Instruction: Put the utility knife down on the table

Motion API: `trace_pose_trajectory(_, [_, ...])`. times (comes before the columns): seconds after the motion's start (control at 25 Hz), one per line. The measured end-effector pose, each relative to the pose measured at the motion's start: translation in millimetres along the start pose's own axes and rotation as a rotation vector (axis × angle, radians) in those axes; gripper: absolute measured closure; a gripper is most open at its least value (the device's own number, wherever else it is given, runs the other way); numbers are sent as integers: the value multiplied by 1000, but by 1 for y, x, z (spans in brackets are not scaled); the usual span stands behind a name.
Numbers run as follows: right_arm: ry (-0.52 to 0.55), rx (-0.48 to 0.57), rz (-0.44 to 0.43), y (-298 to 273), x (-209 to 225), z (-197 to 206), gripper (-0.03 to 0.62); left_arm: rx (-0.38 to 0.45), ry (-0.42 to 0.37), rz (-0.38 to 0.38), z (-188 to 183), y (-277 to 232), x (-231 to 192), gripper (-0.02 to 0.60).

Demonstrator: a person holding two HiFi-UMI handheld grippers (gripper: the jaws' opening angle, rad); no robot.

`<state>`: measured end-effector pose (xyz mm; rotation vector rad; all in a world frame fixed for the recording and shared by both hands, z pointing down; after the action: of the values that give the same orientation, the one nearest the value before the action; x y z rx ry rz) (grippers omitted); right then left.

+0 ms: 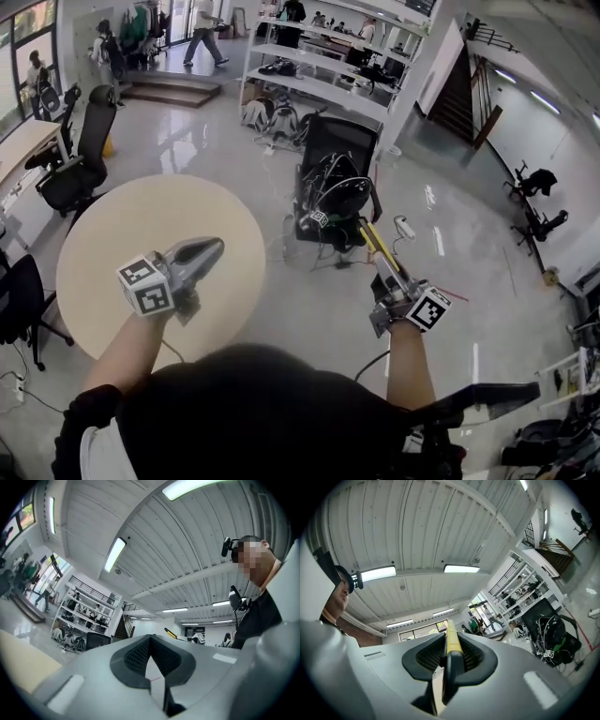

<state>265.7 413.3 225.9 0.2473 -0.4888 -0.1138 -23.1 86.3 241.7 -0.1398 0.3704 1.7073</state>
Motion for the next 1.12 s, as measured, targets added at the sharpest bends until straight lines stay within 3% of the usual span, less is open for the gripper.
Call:
trace_pose_trajectory(0.16, [50, -64, -72, -81, -4, -7, 503, 44, -38, -94, -34, 45, -43, 583])
trace_pose_trajectory(0.4, [89, -150, -161, -190, 22, -9, 503, 100, -71, -223, -51, 85, -109, 583])
trace_pose_trajectory(0.6, [88, -240, -236, -260, 37, -9, 503, 135, -77, -351, -62, 115, -136, 583])
trace_pose_trajectory(0.92, [-12, -309, -335, -404, 133, 37, 503, 101, -108, -524, -68, 113, -217, 583])
trace_pose_trajectory(1.12, [-95, -368, -382, -509, 206, 82, 503, 74, -80, -606, -66, 95, -291, 583])
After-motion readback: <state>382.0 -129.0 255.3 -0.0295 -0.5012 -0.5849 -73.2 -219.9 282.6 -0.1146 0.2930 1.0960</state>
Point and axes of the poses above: the fingertips, and each gripper's own axes: y backward along the fingers, x to its right, z out of its underside, the point moved 8 cm from there along y, backward along the fingers, and after that the axes turned 6 degrees about -z, right-handed, at the moved point
